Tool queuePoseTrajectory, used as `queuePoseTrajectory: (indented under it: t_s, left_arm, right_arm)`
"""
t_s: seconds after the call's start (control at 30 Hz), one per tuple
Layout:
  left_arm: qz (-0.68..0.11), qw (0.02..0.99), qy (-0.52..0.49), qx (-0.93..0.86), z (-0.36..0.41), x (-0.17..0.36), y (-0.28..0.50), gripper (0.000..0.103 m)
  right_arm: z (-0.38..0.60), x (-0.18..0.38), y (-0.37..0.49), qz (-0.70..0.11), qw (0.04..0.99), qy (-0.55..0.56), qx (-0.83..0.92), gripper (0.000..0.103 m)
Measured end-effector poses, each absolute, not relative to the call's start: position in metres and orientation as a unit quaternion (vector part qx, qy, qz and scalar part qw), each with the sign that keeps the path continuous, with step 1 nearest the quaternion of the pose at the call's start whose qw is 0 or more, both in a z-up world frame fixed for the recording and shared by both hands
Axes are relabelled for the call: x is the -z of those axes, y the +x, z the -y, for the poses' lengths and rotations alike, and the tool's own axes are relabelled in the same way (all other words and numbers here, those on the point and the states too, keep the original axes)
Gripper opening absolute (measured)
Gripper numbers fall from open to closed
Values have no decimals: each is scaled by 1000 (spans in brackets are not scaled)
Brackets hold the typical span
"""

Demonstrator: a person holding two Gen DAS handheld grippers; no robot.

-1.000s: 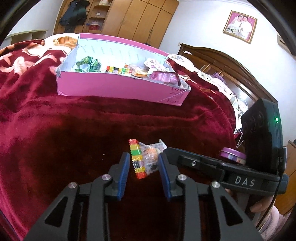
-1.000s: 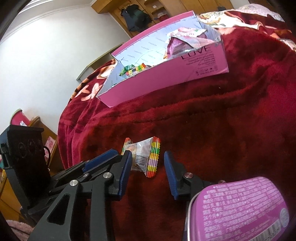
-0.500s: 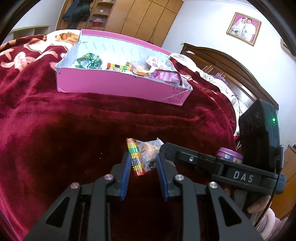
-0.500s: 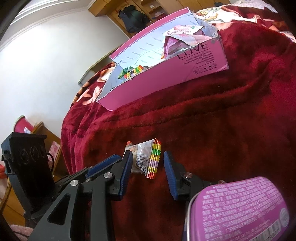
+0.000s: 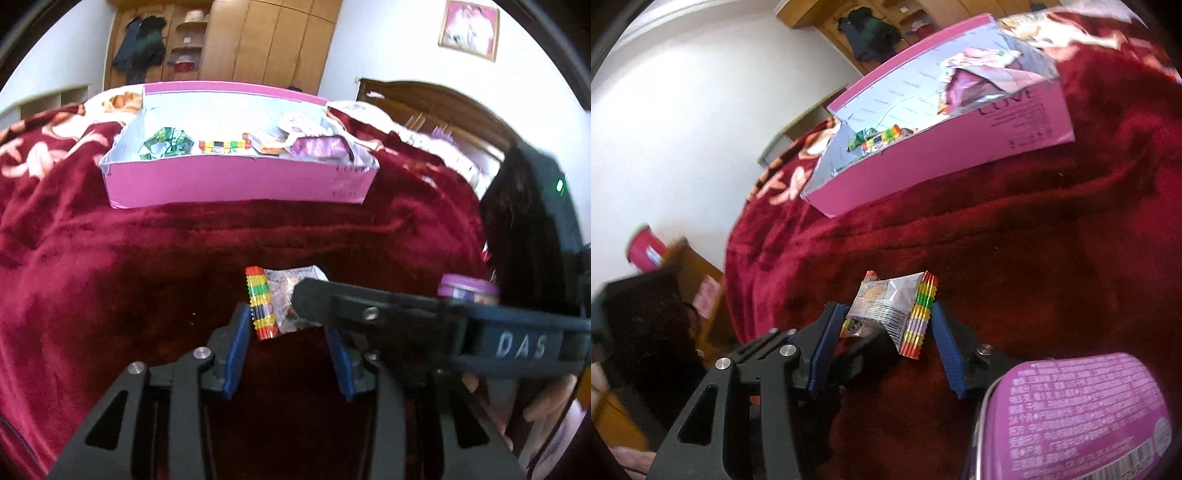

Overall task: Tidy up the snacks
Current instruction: 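Close the right tool on the rainbow-striped candy pack, then carry the rainbow pack with the right tool into the pink box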

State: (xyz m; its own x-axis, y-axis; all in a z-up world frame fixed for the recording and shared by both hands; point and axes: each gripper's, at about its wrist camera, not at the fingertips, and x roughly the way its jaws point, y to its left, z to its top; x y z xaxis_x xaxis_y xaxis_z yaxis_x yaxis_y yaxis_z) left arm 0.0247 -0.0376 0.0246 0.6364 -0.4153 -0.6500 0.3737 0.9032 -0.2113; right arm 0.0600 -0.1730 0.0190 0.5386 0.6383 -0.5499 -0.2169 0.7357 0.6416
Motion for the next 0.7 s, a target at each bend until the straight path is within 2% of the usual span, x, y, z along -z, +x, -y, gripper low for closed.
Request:
queuePoseTrajectory:
  t_s: [0.03,0.13,0.17,0.27,0.7]
  left_arm:
    - [-366,904,-30,220,38,-24,26,41]
    - [-357,909,-11,216,43,-25,22,34]
    - [-355,910,-7,215,44,-25,21,29]
    - [-356,908,-11,222,42,-28,20,23]
    - [-339,911,-28,232,35,-44,24,18]
  right_arm:
    - [174,-18,61,-408,839,259,-250,44]
    - [175,-18,60,-405,841,261,-245,38]
    - [175,-18,60,-403,842,261,-245,37]
    - [176,-20,58,-399,844,262,-245,35]
    - [169,-39,64,-383,854,248,-251,33]
